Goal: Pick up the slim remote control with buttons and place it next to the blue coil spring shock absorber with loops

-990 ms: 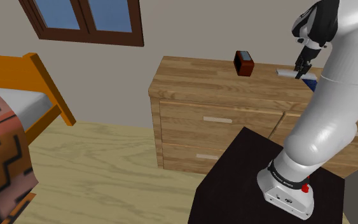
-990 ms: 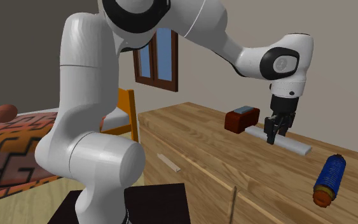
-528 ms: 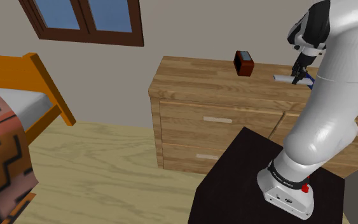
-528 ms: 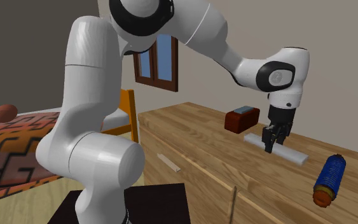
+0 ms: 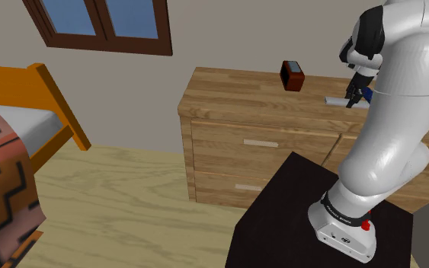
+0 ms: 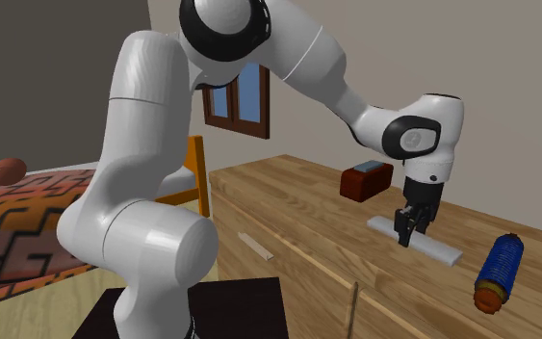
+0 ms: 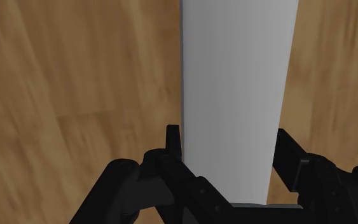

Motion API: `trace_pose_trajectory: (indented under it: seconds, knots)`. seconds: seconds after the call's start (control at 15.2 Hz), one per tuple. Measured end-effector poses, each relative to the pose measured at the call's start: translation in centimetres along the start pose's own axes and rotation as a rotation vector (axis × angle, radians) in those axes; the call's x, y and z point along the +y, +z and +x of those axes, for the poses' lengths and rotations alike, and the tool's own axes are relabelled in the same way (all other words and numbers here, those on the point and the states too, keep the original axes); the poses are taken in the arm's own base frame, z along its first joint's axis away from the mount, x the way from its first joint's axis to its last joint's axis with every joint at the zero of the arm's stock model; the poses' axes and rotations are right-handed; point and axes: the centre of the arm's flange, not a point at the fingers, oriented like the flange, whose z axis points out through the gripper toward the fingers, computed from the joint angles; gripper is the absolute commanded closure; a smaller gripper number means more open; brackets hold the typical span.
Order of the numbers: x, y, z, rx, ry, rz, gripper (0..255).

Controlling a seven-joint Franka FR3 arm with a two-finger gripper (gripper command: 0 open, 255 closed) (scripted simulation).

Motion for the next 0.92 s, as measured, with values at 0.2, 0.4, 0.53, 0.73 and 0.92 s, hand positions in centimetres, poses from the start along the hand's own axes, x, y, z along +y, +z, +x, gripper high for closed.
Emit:
trace_pose_trajectory:
  seconds: [0.2, 0.4, 0.53, 0.73, 0.92]
  knots:
    - [0.1, 0.77, 0.09, 0.0, 0.0, 0.0, 255]
    - [0.09, 0.88, 0.12, 0.0, 0.0, 0.0, 255]
    - [0.09, 0.89, 0.12, 0.0, 0.0, 0.0, 0]
    - [0.1, 0.88, 0.12, 0.0, 0.0, -0.001, 0]
    - [0.1, 0.88, 0.12, 0.0, 0.0, -0.001, 0]
